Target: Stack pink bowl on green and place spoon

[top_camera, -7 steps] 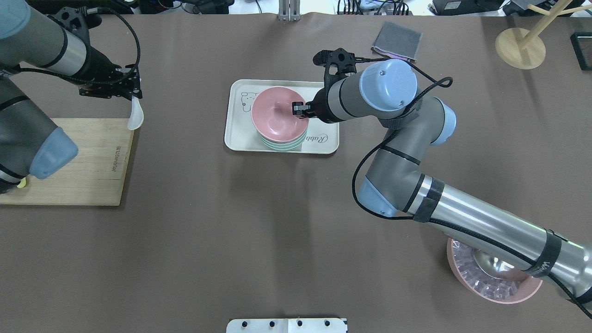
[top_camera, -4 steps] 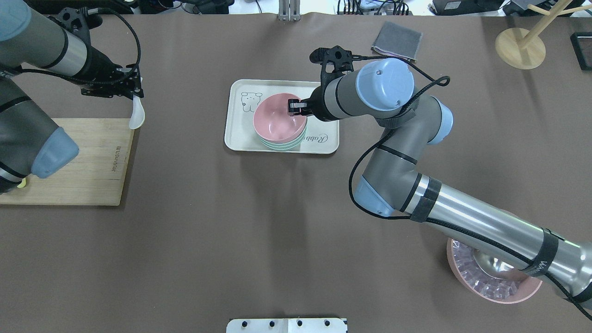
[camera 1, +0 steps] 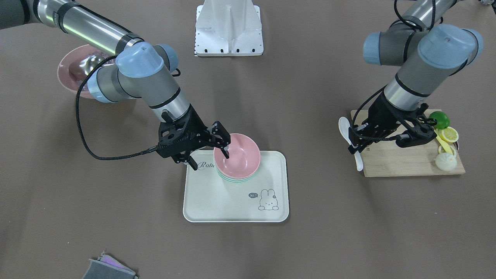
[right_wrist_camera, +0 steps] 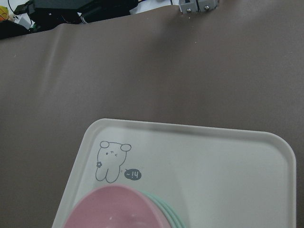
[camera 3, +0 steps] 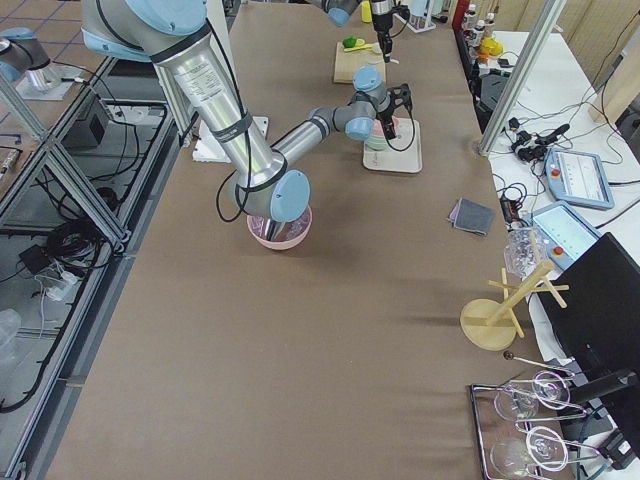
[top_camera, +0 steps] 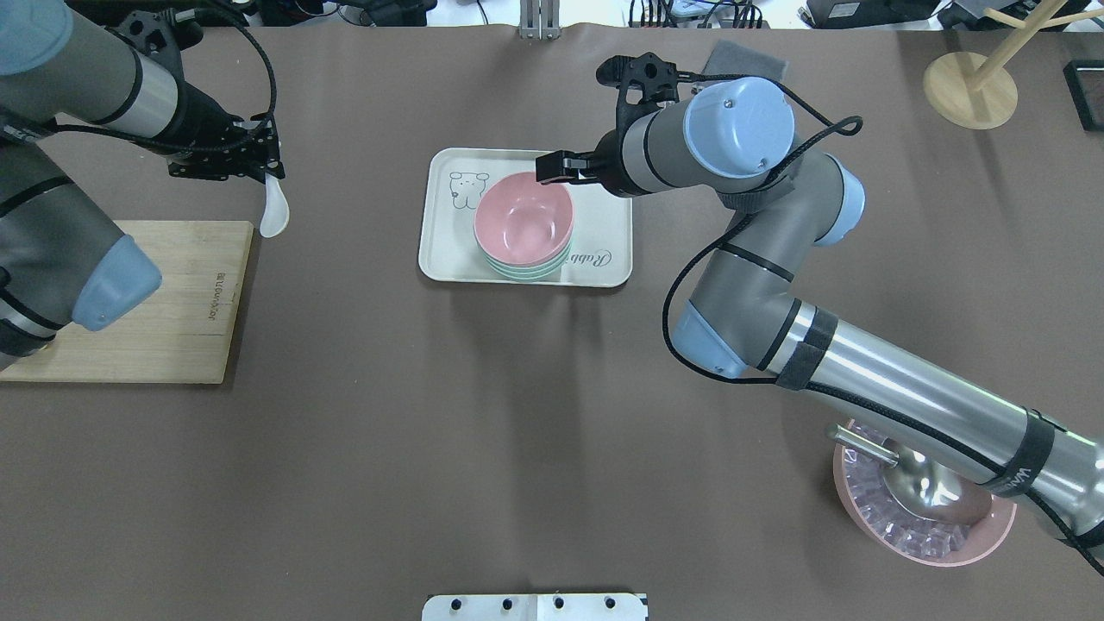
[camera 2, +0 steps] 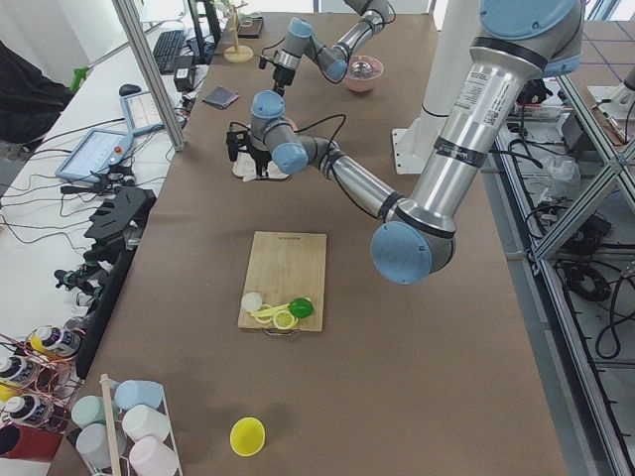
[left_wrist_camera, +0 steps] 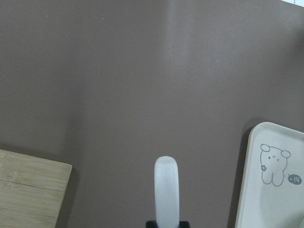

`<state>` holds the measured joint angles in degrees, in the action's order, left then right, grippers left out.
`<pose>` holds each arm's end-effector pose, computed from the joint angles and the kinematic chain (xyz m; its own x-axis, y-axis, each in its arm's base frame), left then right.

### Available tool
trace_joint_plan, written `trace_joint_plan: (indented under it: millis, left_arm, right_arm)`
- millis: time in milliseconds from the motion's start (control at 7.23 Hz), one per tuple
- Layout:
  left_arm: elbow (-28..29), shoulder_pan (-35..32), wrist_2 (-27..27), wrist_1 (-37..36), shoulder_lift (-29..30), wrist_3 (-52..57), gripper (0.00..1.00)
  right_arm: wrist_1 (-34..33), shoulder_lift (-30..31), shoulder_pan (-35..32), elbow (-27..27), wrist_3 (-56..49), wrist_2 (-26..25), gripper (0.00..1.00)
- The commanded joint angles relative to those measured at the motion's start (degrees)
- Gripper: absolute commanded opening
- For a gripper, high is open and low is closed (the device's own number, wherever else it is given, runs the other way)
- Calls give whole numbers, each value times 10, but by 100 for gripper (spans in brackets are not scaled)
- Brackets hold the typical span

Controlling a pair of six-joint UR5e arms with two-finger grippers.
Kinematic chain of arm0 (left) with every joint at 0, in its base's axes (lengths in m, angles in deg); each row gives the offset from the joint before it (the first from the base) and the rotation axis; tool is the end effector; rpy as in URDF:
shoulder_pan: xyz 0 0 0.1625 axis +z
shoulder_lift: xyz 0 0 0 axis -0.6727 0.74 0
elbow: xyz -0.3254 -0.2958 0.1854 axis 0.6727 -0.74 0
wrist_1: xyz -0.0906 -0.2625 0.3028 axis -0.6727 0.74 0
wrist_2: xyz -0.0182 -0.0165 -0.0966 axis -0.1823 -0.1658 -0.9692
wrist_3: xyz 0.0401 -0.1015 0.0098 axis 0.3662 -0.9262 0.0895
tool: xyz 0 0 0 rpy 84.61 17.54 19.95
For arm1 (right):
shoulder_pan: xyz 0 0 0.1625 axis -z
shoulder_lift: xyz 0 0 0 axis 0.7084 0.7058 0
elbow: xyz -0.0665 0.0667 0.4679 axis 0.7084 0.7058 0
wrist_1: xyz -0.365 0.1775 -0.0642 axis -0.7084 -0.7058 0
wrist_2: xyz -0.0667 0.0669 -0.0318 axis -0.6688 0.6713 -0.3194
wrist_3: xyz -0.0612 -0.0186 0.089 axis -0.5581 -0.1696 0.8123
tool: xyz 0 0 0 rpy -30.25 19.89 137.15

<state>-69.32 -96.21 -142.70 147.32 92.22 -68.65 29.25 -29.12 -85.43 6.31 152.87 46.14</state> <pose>0.3292 -0.5815 0.3610 0.4680 -0.2174 -0.8566 0.3214 0.9448 -0.0642 -0.5203 -0.5790 0.2585 0.4114 -0.1790 0.8937 -0.2918 0.9030 0.3152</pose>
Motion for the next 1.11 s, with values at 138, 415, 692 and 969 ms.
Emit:
trace_joint_plan:
  millis: [138, 415, 692, 969]
  left_arm:
    - [19, 72, 46, -1, 99, -105, 0]
    - [89, 118, 134, 62, 159, -162, 0]
    - [174, 144, 193, 148, 204, -193, 0]
    - [176, 164, 202, 152, 209, -194, 0]
  right_arm:
    - [-2, 20, -68, -1, -22, 123, 100]
    - [-4, 53, -113, -1, -110, 184, 100]
    - [-5, 79, -154, 1, -170, 232, 100]
    - [-7, 89, -166, 3, -192, 240, 100]
